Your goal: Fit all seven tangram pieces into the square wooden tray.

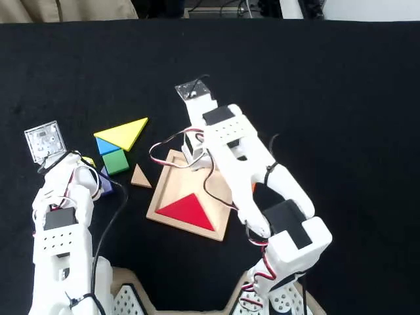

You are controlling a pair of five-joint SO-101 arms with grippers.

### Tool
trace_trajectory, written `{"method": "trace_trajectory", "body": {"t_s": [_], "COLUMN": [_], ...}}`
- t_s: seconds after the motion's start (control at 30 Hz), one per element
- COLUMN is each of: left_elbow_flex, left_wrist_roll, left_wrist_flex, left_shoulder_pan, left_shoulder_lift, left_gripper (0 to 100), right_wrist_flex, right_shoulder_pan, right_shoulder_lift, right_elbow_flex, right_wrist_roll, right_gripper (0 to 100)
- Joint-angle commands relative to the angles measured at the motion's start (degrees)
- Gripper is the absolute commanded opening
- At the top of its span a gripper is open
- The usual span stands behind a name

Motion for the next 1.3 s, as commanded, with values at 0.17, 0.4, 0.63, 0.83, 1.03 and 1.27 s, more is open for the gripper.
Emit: {"method": "trace_trajectory", "body": {"t_s": [0.17, 0.4, 0.63, 0.83, 1.03, 1.27], "left_elbow_flex": [-0.4, -0.4, -0.5, -0.5, -0.5, -0.5], "left_wrist_roll": [-0.1, -0.1, -0.1, -0.1, -0.1, -0.1], "left_wrist_flex": [-1.0, -1.0, -1.1, -1.1, -1.1, -1.1], "left_shoulder_pan": [0.6, 0.6, 0.6, 0.6, 0.6, 0.7], "left_shoulder_lift": [-0.4, -0.4, -0.4, -0.4, -0.4, -0.6], "left_gripper": [3, 3, 3, 3, 3, 3], "right_wrist_flex": [-1.1, -1.3, -6.3, -6.3, -6.5, -7.6], "right_shoulder_pan": [-0.4, -0.4, -0.6, -0.5, -0.4, 1.0], "right_shoulder_lift": [-0.3, -0.2, -0.1, -0.2, -0.2, -0.2], "right_elbow_flex": [0.1, 0.3, 4.7, 4.9, 5.0, 5.0], "right_wrist_roll": [-0.4, -0.4, -0.4, -0.4, -0.4, -0.4], "right_gripper": [1.1, 1.1, 1.1, 1.1, 1.1, 1.3]}}
